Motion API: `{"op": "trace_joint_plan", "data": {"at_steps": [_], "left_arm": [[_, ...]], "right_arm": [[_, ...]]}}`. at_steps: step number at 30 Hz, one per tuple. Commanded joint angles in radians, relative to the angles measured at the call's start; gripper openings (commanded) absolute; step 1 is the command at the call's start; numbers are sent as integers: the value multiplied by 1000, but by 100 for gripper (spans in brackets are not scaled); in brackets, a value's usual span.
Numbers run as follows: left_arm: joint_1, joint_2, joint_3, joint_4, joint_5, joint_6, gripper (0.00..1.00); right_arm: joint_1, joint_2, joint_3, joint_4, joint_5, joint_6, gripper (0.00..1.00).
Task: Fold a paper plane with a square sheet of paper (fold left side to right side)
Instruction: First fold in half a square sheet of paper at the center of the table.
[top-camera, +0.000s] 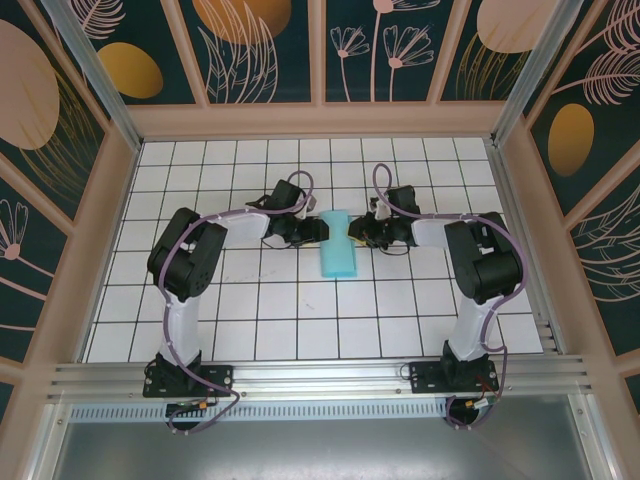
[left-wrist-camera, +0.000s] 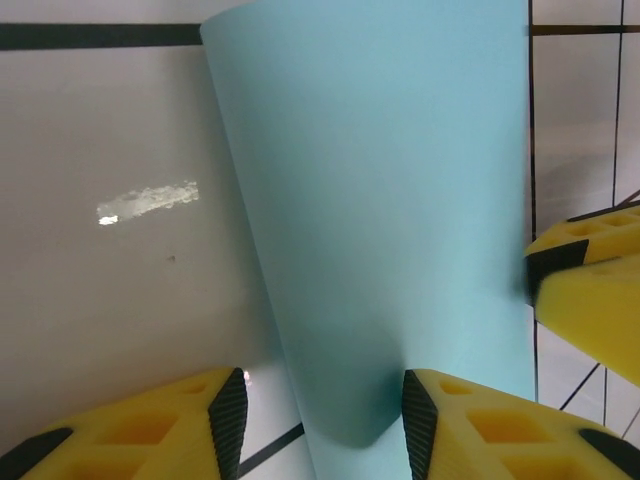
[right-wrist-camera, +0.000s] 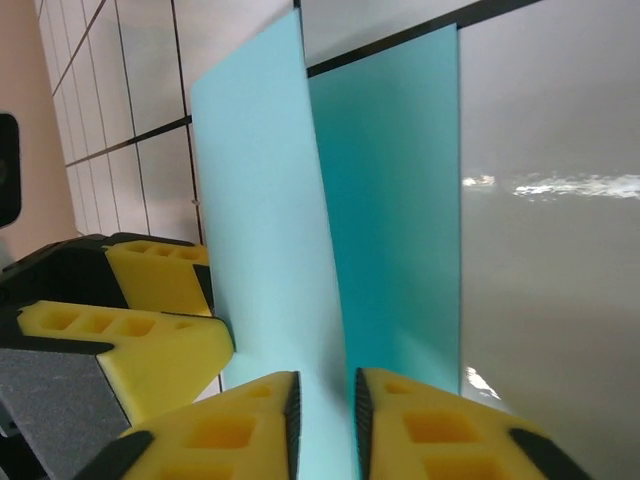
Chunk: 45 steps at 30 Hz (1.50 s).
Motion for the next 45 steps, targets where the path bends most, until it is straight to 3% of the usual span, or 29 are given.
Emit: {"op": "trace_joint_plan", "data": {"at_steps": [1, 4, 15, 45], "left_arm": [[-9, 26, 24, -48, -23, 12, 47], [-11, 30, 29, -58, -33, 15, 47], [-35, 60, 83, -135, -73, 61, 47], [-79, 169, 239, -277, -149, 133, 52]], "right_arm": [[-18, -72, 22, -80, 65, -53, 34], [-36, -112, 15, -117, 109, -77, 40], [-111, -206, -58, -137, 140, -99, 41], [-112, -231, -105, -105, 118, -84, 42]]}}
